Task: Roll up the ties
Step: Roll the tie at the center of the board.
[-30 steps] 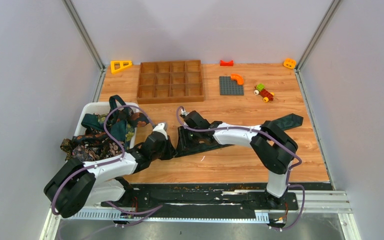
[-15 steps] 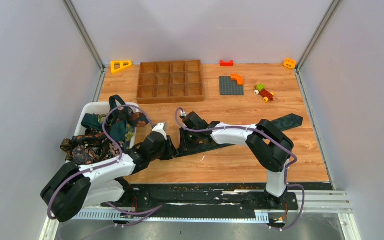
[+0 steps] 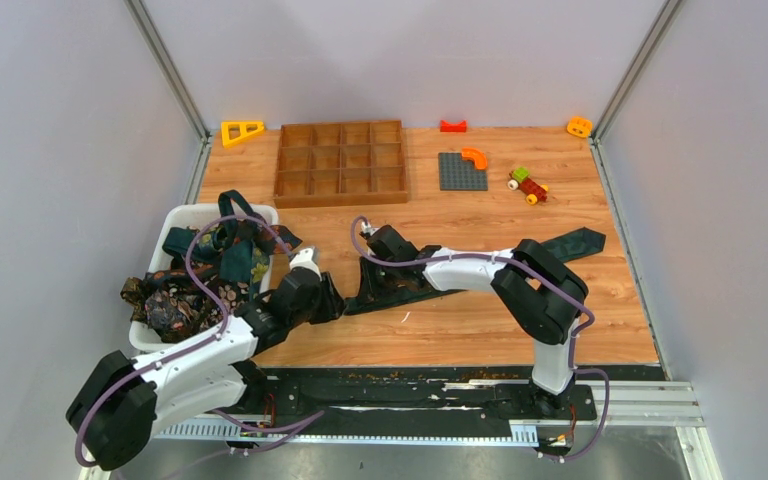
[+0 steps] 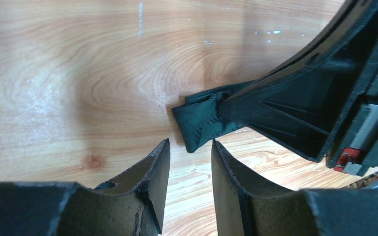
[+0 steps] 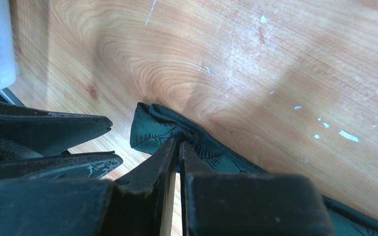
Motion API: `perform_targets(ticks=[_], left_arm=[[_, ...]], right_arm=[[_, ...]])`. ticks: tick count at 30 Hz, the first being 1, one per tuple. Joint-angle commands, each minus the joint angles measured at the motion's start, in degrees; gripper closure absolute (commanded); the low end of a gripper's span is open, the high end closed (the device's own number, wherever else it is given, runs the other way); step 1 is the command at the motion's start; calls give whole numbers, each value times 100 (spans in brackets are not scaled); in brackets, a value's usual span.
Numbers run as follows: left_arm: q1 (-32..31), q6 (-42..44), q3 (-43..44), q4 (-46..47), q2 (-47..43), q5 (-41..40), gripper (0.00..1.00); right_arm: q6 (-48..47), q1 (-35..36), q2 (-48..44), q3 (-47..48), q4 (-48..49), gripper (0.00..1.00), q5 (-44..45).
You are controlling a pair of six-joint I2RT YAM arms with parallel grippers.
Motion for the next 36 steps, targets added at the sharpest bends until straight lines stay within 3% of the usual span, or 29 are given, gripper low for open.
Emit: perform_targets(ticks=[1, 13, 27, 32, 36], left_arm=[[105, -628, -309, 161, -286, -92, 56], [280, -1498, -915, 869, -649, -38, 53], [340, -1823, -1029, 1311, 11, -99, 59], [344, -1887, -1063, 1670, 423, 63, 64], [348, -1817, -1054, 1795, 570, 133, 83]], right_arm=[[-190, 30, 145, -294, -60, 93, 227], [-165, 31, 131, -627, 279, 93, 188], [-168, 31, 123, -684, 333, 93, 185], [-172, 31, 99, -700, 338, 93, 191], [-178, 27, 63, -693, 332, 93, 185]])
